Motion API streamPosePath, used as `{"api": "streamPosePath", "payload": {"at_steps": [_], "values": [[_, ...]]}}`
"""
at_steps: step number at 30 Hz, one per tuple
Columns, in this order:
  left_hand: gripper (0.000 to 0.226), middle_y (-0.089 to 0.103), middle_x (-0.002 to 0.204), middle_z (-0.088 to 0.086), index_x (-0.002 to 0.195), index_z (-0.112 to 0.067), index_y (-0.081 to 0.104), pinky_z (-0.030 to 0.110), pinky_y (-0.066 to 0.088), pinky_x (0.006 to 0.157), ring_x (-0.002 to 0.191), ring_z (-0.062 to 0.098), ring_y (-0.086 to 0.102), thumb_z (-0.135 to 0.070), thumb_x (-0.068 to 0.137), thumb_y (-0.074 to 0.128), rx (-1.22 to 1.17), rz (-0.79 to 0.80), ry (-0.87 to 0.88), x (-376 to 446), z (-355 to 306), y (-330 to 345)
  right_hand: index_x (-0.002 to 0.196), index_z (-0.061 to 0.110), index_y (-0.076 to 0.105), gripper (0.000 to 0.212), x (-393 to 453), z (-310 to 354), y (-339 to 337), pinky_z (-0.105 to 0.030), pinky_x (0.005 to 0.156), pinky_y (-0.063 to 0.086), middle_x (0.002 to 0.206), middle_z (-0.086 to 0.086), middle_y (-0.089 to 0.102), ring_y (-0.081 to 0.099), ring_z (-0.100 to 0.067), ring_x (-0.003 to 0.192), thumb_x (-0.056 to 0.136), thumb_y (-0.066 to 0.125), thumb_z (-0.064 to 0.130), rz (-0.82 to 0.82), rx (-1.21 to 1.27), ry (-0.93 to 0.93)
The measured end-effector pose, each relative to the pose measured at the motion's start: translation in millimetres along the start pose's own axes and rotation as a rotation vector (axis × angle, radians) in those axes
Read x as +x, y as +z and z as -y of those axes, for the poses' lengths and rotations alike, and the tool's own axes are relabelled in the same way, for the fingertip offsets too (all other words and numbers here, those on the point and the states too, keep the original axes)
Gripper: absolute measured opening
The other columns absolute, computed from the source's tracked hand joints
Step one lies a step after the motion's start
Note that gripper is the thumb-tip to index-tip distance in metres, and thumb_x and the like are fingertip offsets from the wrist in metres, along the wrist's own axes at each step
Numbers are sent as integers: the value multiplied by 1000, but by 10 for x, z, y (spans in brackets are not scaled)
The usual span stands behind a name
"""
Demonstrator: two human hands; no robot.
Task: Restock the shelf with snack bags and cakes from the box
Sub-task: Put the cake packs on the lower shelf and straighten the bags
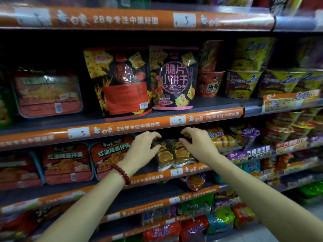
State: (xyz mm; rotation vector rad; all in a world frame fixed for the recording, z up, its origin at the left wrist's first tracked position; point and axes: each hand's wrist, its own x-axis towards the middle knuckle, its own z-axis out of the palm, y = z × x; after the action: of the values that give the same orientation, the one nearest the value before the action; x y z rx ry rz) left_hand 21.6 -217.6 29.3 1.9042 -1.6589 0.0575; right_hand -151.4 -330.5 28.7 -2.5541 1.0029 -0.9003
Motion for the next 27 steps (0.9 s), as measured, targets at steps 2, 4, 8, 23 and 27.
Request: {"api": "streamPosePath", "payload": {"at_steps": [2,4,8,23,27], "values": [[32,62,114,-2,121,-19,60,29,47,93,108,15,58,-24,90,62,29,-27,33,23,-34,-175,115,12,63,29,38,82,-119,-37,84,54,107,-5,67,62,-22,99,89,63,25,-15,-29,-31],[30,63,114,-1,120,-18,61,29,46,93,107,16,57,-23,90,62,53,-63,51,45,-57,-348,114,12,63,28,99,144,-230,-38,83,53,105,-6,68,62,-23,99,89,62,25,-20,-48,-56],[26,63,102,-1,114,-20,63,26,45,83,98,17,59,-24,88,63,130,-155,54,103,-51,-711,113,13,63,26,289,229,-444,-33,77,51,102,-5,67,61,-23,95,90,61,26,-58,-79,-94],[49,52,120,13,127,-13,48,33,40,88,111,29,51,-27,85,69,11,-630,-348,397,195,-1462,140,20,40,67,1053,284,-652,-47,101,39,150,-13,28,28,-37,135,83,70,40,-262,7,9],[76,50,133,15,142,-14,30,43,47,94,118,31,51,-35,82,71,-171,-605,-463,379,296,-1325,148,34,20,95,1160,193,-490,-56,106,33,160,-12,3,14,-40,143,73,77,46,-189,162,70]]}}
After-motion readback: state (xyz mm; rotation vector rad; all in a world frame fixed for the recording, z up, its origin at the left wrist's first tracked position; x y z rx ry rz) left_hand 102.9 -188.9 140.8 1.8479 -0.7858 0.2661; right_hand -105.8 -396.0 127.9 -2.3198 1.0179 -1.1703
